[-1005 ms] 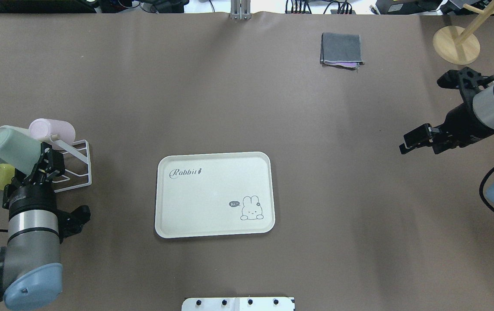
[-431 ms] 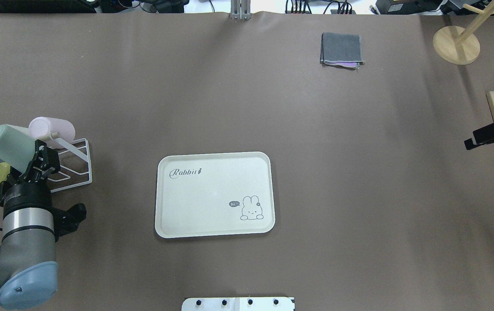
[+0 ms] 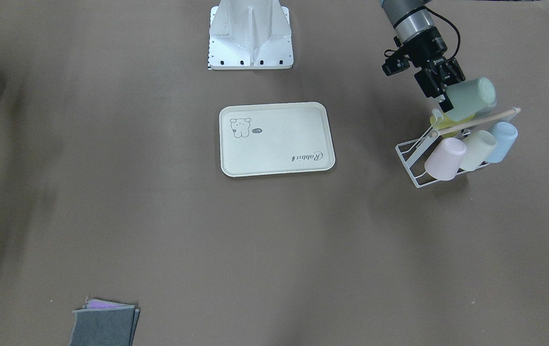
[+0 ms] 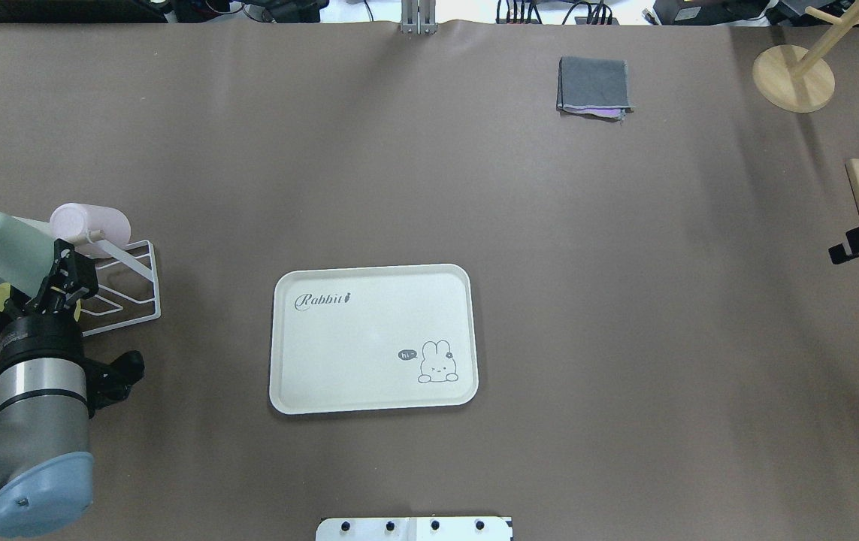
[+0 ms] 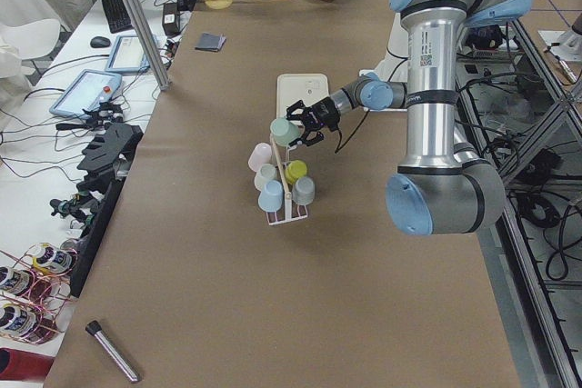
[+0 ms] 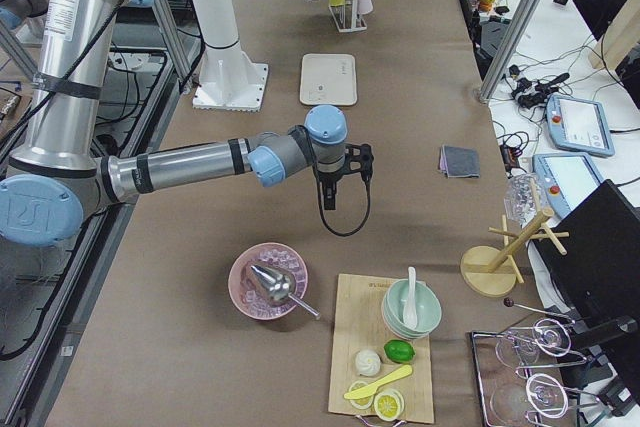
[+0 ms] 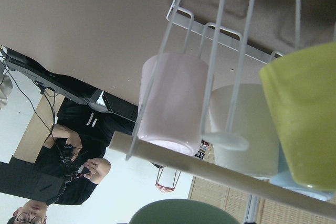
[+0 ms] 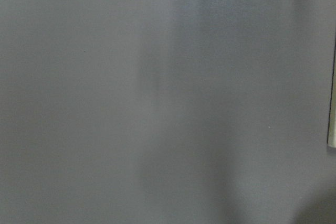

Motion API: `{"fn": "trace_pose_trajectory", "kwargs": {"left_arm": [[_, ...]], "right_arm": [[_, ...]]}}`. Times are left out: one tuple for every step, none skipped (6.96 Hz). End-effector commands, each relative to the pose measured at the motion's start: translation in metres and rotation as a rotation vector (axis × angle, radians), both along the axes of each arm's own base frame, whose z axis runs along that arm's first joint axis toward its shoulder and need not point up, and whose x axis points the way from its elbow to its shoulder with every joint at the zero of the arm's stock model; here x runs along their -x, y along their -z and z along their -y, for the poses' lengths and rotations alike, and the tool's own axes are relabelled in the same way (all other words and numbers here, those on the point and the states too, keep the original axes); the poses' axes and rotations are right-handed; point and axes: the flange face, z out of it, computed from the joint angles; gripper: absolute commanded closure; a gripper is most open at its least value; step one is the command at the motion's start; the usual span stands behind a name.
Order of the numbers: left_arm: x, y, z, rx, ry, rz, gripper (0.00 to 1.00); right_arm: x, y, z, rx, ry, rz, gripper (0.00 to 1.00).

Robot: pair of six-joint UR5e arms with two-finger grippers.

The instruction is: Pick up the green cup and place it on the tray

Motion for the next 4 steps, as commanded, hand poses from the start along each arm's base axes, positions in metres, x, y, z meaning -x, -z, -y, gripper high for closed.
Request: {"fn": "trace_pose_trajectory", "kwargs": {"left_arm": [[-0.005, 0.023, 0.004, -0.014, 0.003, -0.082, 0.24], [-0.022, 0.037, 0.006, -0.035, 0.002, -0.182, 0.24], [-0.036, 0.047, 0.009, -0.059, 0.001, -0.293, 0.26], [-0.048, 0.062, 0.010, -0.080, -0.002, -0.392, 0.27]], "right_arm": [[-0.021, -0.028, -0.020, 0.003, -0.002, -0.044, 0.00], [-0.034, -0.046, -0.027, -0.024, 0.023, -0.065, 0.00], [-0.045, -0.056, -0.031, -0.007, 0.004, -0.062, 0.01], [-0.057, -0.073, -0.034, 0.040, -0.021, -0.047, 0.01]]}}
